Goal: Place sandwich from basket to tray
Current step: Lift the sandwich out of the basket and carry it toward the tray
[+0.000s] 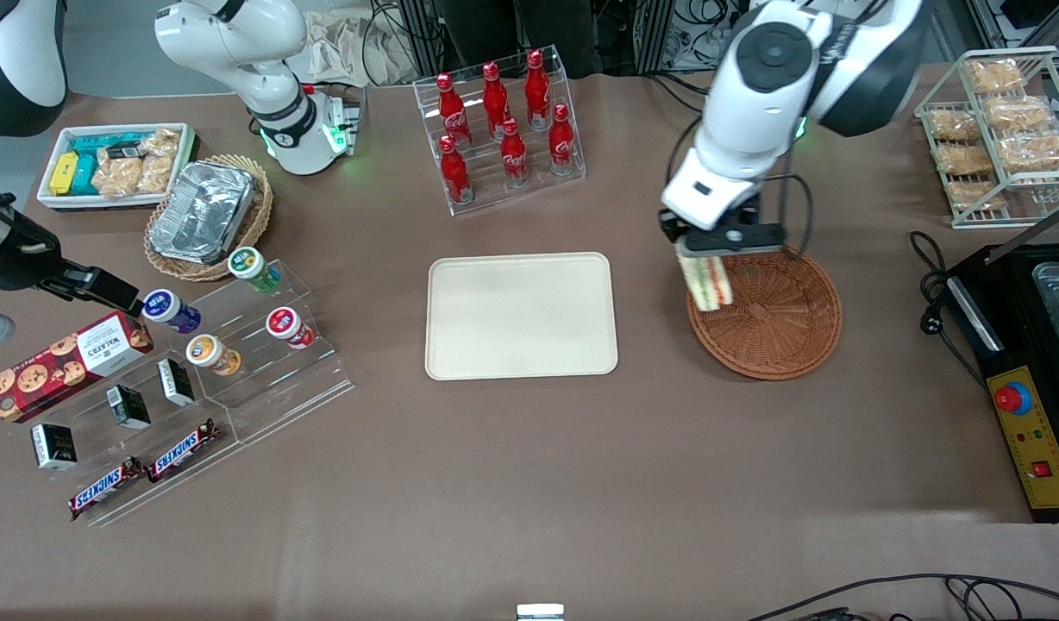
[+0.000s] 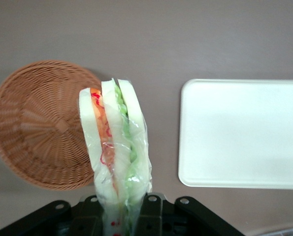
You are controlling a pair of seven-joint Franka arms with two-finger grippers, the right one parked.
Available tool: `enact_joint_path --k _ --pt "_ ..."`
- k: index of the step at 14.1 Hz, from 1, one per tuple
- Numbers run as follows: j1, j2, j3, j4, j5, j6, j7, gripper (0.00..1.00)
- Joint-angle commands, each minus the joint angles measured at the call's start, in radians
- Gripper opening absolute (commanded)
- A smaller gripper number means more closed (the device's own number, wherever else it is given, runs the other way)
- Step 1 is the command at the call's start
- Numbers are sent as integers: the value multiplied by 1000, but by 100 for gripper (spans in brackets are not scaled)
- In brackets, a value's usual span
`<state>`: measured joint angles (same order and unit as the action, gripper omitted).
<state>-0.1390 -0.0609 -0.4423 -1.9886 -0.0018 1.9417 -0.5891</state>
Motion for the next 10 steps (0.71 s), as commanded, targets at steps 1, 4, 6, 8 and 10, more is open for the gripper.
enact_joint_path --k 1,4,6,8,10 --pt "-30 64 -32 40 0 58 -12 0" --pt "-99 101 -30 37 46 91 -20 0" --pt "-125 143 -32 34 63 124 -3 0" --pt "-139 174 -32 -24 110 202 -2 0" --pt "-149 229 -32 -87 129 320 -2 0"
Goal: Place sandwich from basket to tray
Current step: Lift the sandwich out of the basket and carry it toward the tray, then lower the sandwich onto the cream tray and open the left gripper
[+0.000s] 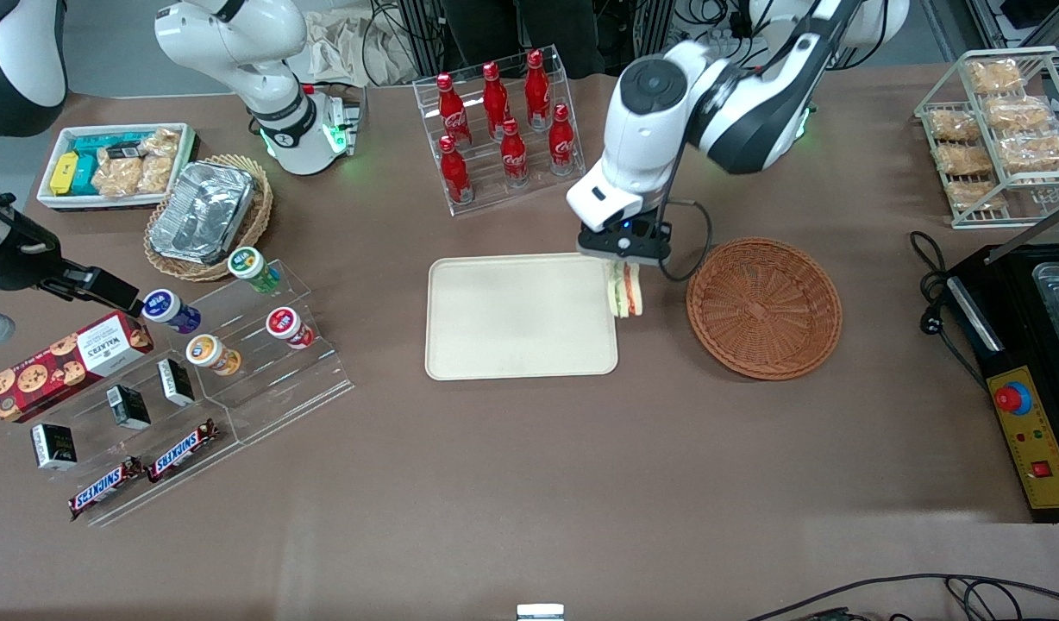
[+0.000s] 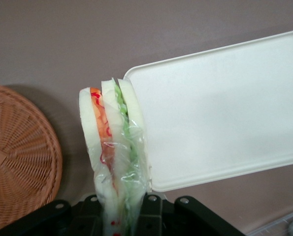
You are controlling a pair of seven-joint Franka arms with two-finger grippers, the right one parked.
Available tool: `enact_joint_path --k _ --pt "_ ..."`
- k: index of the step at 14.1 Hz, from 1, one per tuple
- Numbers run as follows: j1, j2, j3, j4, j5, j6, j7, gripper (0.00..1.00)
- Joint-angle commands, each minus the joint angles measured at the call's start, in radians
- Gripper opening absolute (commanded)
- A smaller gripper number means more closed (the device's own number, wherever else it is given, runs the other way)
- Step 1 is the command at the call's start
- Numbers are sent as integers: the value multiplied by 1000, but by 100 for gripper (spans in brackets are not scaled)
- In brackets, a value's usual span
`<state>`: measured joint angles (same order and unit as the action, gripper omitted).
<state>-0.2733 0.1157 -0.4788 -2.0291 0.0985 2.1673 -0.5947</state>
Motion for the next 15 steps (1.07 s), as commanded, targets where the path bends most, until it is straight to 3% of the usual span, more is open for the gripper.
enact_joint_path --k 1,7,10,15 --pt "-21 97 6 -49 30 132 4 0" --pt "-63 240 12 -46 50 242 -115 0" --pt "-98 291 54 -49 124 319 -174 0" --pt "-101 338 75 -54 156 381 -172 0"
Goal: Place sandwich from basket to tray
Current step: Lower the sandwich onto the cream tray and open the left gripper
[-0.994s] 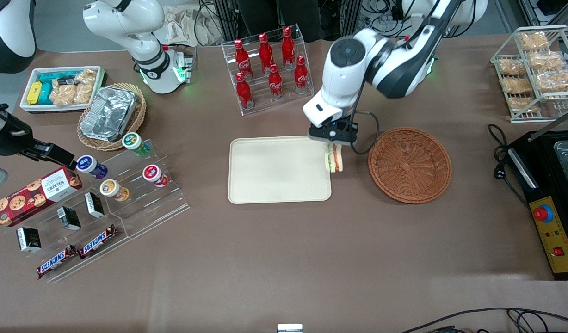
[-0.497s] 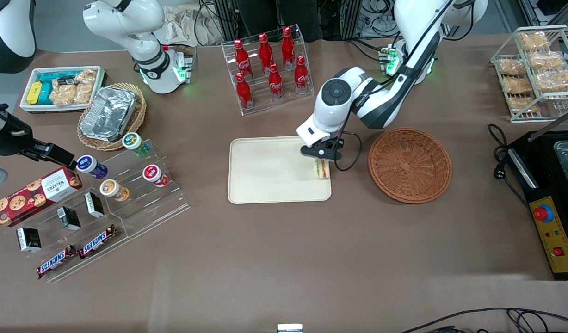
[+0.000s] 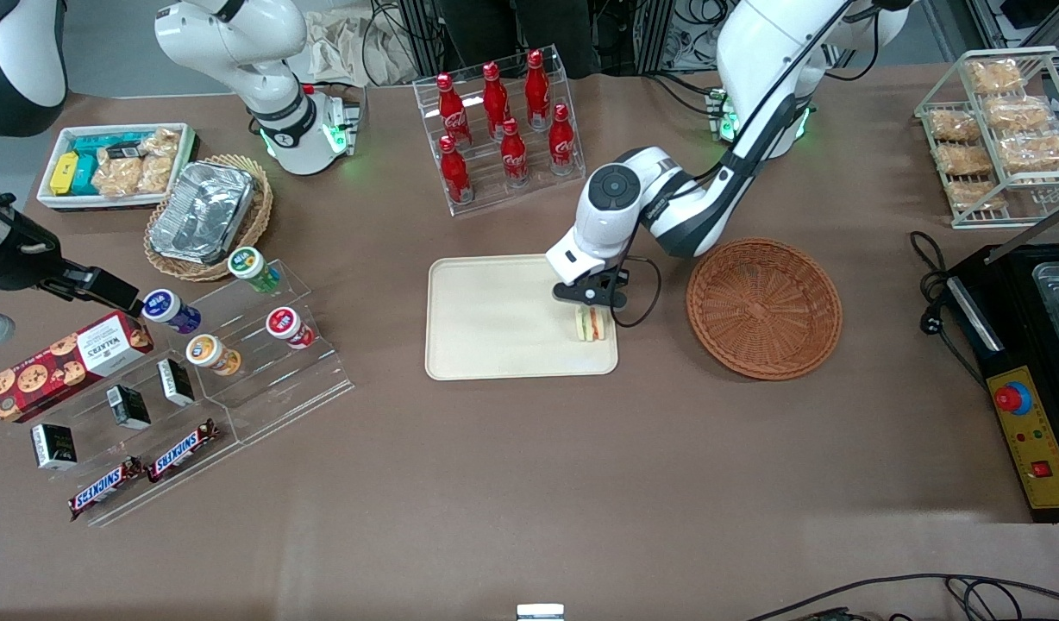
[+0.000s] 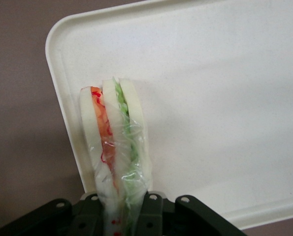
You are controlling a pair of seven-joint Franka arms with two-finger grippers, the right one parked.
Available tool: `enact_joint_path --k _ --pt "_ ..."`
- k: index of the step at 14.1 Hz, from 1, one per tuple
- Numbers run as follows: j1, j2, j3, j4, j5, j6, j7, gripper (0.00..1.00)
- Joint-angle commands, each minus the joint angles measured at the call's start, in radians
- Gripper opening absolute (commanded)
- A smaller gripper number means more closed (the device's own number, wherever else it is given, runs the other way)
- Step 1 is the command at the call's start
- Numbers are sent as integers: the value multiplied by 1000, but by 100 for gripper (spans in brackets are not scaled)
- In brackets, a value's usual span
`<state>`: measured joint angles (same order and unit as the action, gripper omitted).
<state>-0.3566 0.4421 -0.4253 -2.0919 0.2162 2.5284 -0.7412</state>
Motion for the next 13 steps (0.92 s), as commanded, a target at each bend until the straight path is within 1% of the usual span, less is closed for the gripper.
enact_joint_path --k 1,3,4,5,6,11,12,13 --pt "-15 14 22 6 46 20 -26 0" --pt "-12 14 25 0 48 21 -8 0" --pt "-13 14 29 0 63 23 -3 36" --pt "-12 15 30 0 81 26 -4 90" --pt "-13 15 28 1 83 27 -16 98" --pt "-15 -11 26 7 81 14 -98 99" --pt "-15 -43 26 10 75 -12 -107 99" --pt "-10 -72 26 25 66 -73 -110 99"
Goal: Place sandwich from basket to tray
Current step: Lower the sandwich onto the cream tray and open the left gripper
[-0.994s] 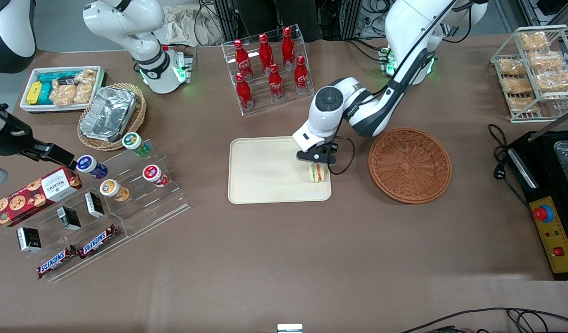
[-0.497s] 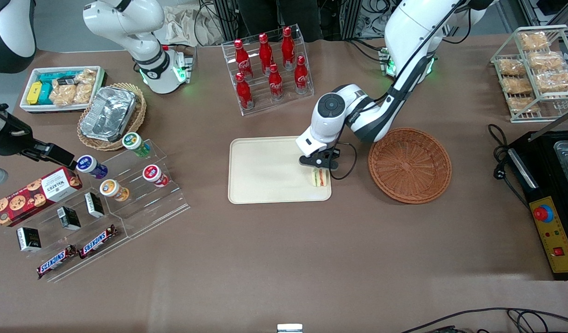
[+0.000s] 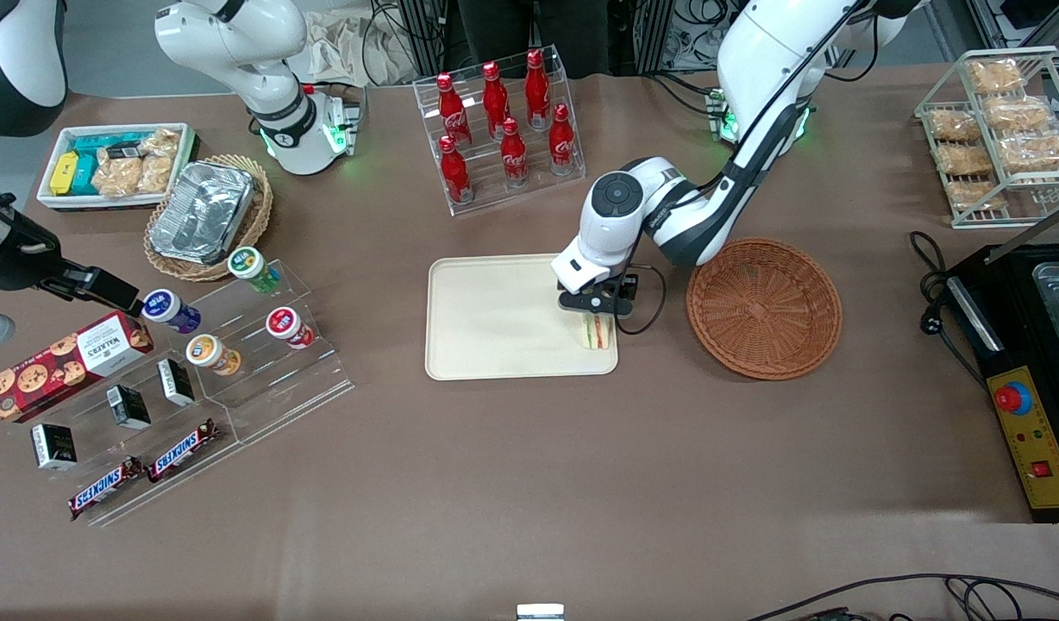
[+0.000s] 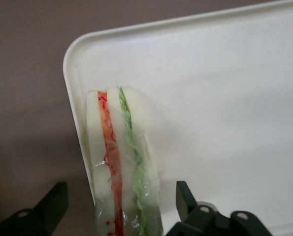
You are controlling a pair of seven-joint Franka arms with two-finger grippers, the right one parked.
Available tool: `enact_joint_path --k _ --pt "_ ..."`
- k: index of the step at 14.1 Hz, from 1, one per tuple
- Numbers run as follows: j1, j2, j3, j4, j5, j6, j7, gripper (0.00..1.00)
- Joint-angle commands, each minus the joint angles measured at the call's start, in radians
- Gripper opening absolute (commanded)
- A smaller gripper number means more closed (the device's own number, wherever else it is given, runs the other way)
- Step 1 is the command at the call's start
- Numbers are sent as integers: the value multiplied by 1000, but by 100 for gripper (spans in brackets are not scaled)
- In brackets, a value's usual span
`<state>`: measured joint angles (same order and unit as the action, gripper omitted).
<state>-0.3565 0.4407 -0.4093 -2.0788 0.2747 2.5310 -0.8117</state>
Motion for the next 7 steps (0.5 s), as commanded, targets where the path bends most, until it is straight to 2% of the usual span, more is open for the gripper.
enact_joint_path --k 1,4,7 --pt "1 -97 9 41 6 -153 -32 99" --pt "13 -181 12 129 23 -316 -17 99" --pt "100 -249 10 164 18 -347 17 99"
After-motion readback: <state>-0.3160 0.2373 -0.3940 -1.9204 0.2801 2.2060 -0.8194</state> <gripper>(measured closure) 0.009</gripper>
